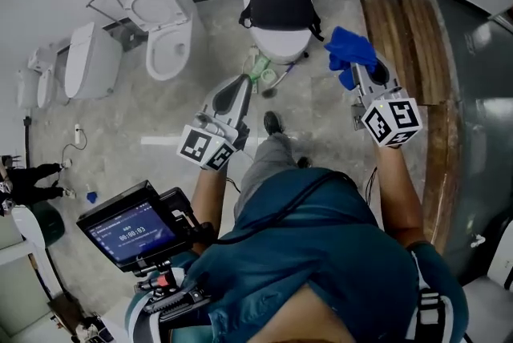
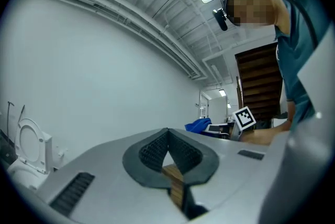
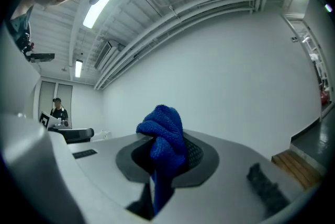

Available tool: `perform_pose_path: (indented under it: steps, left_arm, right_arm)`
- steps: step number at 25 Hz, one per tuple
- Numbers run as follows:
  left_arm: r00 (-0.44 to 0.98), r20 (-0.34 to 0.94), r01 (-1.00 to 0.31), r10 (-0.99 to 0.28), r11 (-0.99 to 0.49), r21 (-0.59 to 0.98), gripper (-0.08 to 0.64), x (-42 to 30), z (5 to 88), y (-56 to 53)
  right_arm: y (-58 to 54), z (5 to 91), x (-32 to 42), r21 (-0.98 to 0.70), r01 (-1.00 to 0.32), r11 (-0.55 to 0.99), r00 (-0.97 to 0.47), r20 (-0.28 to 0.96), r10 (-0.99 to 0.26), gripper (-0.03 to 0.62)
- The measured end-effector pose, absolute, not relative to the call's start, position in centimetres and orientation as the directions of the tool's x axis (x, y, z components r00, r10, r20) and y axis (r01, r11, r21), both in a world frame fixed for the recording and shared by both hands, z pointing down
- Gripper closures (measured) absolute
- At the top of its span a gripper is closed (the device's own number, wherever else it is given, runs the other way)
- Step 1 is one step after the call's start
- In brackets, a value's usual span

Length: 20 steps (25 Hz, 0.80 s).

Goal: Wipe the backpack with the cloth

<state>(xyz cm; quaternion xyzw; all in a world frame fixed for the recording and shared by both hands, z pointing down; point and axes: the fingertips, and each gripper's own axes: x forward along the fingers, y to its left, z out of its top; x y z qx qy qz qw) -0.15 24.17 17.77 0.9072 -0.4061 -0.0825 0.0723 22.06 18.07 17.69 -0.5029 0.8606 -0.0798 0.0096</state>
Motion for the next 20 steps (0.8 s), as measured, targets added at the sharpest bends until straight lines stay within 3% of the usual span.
perform_pose_path:
  steps: [6, 20]
  left_arm:
    - [0.677, -0.080, -0.713, -0.731, -0.679, 0.176, 0.558, -0.7, 19.9, 14.6]
    - [0.741, -0.017, -0.658, -0.672, -0.730, 0.186, 0.558, -4.0, 23.7, -6.3]
  right_arm:
    - [8.4, 18.7, 21.3, -0.132, -0.877, 0.461, -0.471, 0.054, -0.881, 0.546]
    - [-11.3, 23.9, 18.4, -0.149, -0.922, 0.357, -0.379, 0.164, -0.911, 0.546]
